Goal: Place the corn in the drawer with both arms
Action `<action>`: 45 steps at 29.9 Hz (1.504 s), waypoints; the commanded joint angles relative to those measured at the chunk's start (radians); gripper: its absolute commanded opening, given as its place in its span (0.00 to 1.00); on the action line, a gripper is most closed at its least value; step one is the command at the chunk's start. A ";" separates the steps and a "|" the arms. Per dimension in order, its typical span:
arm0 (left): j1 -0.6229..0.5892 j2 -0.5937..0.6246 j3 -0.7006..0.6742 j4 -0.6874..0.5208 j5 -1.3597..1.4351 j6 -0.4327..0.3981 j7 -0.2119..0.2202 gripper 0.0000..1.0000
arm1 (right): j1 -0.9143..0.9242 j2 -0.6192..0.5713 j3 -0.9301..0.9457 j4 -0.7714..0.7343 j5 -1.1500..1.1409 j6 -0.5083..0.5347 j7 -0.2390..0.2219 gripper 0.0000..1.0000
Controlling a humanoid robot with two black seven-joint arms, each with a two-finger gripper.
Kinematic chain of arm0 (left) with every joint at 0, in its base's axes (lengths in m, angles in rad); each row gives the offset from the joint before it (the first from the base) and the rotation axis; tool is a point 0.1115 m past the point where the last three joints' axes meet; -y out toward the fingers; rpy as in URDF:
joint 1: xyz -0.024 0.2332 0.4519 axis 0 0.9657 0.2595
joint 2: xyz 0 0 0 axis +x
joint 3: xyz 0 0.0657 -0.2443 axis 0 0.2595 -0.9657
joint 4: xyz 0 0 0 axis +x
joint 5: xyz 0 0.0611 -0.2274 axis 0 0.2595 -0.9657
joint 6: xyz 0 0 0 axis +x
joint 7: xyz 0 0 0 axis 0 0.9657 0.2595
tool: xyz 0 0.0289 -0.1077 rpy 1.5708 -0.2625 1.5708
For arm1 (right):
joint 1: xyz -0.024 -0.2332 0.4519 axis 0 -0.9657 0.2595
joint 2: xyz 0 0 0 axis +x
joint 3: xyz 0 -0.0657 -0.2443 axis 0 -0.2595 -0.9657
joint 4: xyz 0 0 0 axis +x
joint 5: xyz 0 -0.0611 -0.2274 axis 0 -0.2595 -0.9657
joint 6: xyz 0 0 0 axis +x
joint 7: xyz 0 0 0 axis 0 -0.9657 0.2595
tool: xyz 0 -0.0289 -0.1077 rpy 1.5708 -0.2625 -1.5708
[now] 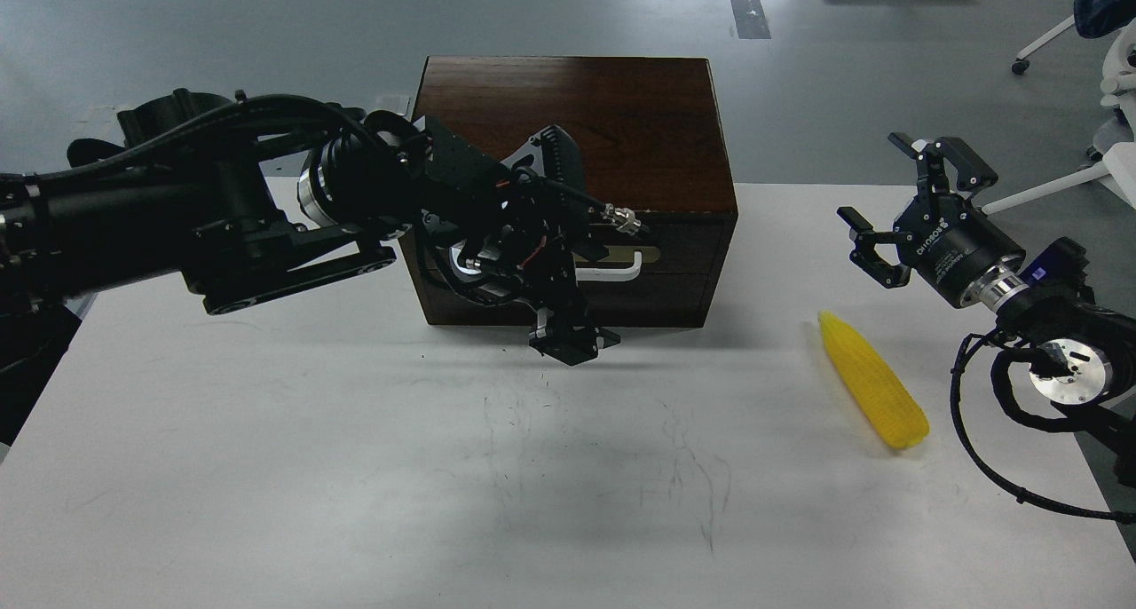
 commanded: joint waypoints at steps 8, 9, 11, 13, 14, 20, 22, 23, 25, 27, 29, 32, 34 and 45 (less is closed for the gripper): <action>0.003 0.005 0.024 0.026 0.006 0.000 0.000 0.98 | -0.007 0.002 -0.002 -0.001 0.000 0.000 0.000 1.00; 0.004 0.005 0.024 0.028 0.006 0.000 0.000 0.98 | -0.007 0.002 0.000 -0.001 0.000 0.000 0.000 1.00; 0.006 0.005 0.024 0.029 0.006 0.000 0.000 0.98 | -0.007 0.002 0.000 0.000 0.000 0.000 0.000 1.00; 0.009 0.004 0.026 0.037 0.007 0.000 0.000 0.98 | -0.007 0.002 0.000 -0.001 0.000 0.000 0.000 1.00; 0.011 0.004 0.024 0.042 0.007 0.000 0.000 0.98 | -0.007 0.002 0.000 -0.001 0.000 0.000 0.000 1.00; 0.017 0.002 0.029 0.043 0.007 0.000 0.000 0.98 | -0.011 0.002 -0.002 0.000 0.000 0.000 0.000 1.00; 0.018 0.002 0.041 0.045 0.012 0.000 0.000 0.98 | -0.013 0.002 -0.002 0.000 0.000 0.000 0.000 1.00; 0.020 0.004 0.049 0.045 0.015 0.000 0.000 0.98 | -0.014 0.002 -0.003 0.000 0.001 0.000 0.000 1.00; 0.020 0.005 0.052 0.045 0.015 0.000 0.000 0.98 | -0.022 0.002 0.000 0.000 0.000 0.000 0.000 1.00; 0.021 0.004 0.052 0.049 0.016 0.000 0.000 0.98 | -0.025 0.002 0.000 0.000 0.000 0.000 0.000 1.00; 0.021 0.002 0.052 0.060 0.016 0.000 0.000 0.98 | -0.027 0.003 0.000 0.000 0.000 0.000 0.000 1.00; 0.029 0.001 0.052 0.071 0.016 0.000 0.000 0.98 | -0.031 0.002 0.000 0.000 0.000 0.000 0.000 1.00; 0.030 0.001 0.053 0.071 0.015 0.000 0.000 0.98 | -0.031 0.003 0.000 0.000 0.000 0.000 0.000 1.00; 0.047 0.002 0.058 0.031 0.013 0.000 0.000 0.98 | -0.031 0.002 0.000 0.000 0.000 0.000 0.000 1.00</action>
